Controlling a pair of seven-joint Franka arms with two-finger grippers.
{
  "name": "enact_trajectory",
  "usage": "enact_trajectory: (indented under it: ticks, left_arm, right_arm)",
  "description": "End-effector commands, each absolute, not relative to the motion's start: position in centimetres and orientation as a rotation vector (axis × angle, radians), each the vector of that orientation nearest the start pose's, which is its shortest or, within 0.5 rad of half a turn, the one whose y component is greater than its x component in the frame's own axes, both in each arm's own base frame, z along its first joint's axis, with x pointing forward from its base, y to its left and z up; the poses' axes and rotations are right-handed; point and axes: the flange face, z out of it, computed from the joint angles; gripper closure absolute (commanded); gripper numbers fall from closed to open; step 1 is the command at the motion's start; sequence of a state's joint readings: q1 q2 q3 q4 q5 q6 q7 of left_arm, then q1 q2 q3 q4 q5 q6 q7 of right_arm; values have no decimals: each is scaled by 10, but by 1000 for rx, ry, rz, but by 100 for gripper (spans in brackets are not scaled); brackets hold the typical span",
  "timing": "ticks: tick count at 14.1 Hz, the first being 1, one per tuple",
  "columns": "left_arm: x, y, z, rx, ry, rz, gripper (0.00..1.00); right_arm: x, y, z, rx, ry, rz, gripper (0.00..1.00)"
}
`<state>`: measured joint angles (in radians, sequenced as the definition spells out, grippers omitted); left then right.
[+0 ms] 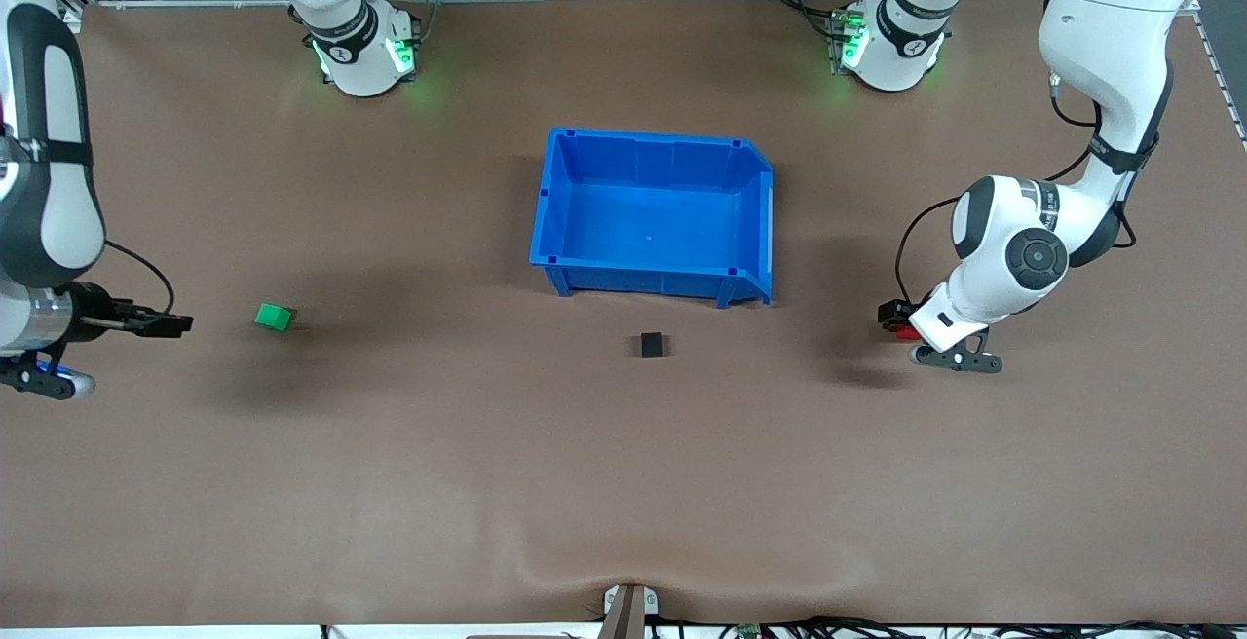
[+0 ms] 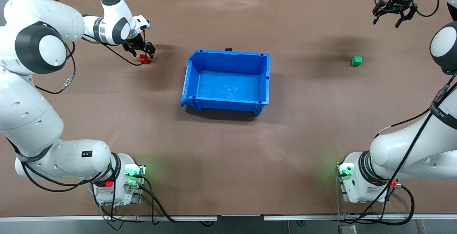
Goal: Attach green and red cubes to black cube
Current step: 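Lower the left gripper onto the red cube while the right gripper reaches the green cube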
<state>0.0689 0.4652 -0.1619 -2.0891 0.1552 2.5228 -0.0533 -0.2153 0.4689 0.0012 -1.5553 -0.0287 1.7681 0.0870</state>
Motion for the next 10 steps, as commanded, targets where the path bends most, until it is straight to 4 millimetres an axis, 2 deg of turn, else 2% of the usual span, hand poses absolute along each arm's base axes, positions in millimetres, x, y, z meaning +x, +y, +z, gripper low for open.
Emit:
enact_trajectory:
  ticks: [1,6,10]
  left_arm:
    - [581,-55,196,-3106,258,23,0]
    - [585,-55,190,-3110,252,26,0]
    - [586,-53,190,-3110,247,26,0]
  right_arm:
    - [636,-144,335,-3075,473,369,0]
    - [636,-138,298,-3062,468,405,0]
    - [625,-131,260,-3062,469,344,0]
